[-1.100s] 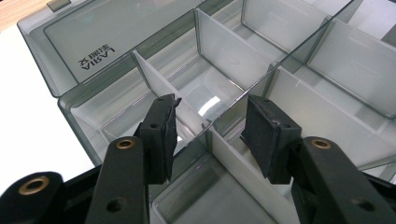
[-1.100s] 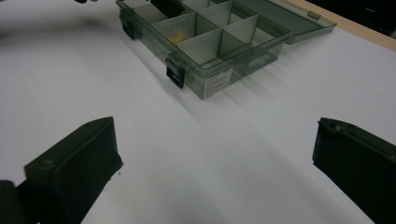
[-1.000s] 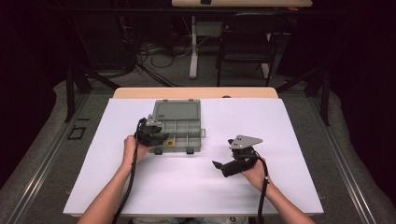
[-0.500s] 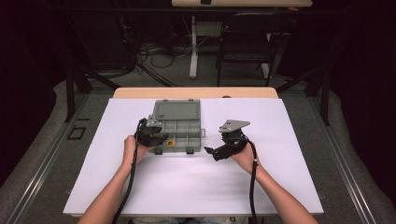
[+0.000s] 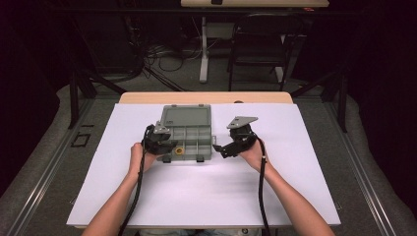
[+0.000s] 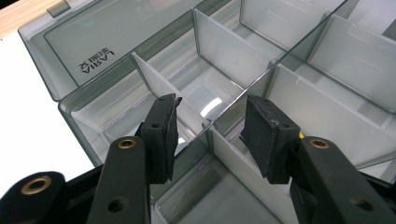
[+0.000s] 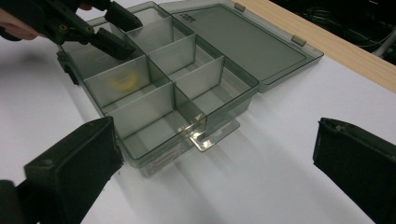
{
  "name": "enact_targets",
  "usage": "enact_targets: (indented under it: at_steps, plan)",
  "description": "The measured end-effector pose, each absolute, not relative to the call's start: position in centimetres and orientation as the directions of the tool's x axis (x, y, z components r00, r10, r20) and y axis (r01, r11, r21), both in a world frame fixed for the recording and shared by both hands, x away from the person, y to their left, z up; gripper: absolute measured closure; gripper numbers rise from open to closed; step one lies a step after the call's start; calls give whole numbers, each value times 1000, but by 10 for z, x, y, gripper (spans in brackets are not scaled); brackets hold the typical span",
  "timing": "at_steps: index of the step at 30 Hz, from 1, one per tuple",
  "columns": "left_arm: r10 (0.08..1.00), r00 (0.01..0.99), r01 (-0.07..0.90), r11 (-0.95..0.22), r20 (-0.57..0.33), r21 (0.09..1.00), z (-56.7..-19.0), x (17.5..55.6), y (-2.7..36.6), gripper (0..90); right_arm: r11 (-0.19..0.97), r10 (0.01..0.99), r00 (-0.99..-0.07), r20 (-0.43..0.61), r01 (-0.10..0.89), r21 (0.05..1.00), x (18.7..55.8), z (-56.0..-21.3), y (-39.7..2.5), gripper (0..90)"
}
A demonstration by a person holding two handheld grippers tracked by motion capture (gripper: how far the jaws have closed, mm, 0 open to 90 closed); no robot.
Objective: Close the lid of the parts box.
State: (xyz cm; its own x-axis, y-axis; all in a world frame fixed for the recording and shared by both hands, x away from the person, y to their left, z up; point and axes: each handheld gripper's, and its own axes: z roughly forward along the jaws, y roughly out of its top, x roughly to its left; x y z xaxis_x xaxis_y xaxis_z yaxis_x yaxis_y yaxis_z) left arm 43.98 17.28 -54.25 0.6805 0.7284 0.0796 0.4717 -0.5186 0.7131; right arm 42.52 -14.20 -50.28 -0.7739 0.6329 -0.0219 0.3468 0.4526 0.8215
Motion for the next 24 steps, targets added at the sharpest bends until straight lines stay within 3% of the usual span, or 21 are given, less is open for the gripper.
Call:
enact_targets:
  at_steps: [24]
  plan:
    - [726,683,472,-519,77,713,-543,440,174,552,440,663,-749,-1,388,810,481,-505,-125,0]
